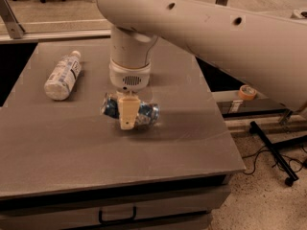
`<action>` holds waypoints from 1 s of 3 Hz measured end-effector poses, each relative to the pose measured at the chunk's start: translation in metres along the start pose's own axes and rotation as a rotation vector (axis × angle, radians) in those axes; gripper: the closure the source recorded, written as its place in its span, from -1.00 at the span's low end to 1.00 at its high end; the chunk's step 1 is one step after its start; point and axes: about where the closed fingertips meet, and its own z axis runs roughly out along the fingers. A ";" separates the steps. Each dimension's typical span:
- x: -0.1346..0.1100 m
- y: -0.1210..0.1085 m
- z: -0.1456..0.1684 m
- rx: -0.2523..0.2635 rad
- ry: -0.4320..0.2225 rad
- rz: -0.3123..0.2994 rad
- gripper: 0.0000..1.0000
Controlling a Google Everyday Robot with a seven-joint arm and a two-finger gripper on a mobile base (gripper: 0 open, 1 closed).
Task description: Knock redbull can over
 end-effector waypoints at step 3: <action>-0.008 -0.007 -0.001 0.076 -0.016 -0.005 -1.00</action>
Offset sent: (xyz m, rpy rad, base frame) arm 0.0051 0.0084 0.0018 0.0366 -0.0842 -0.0129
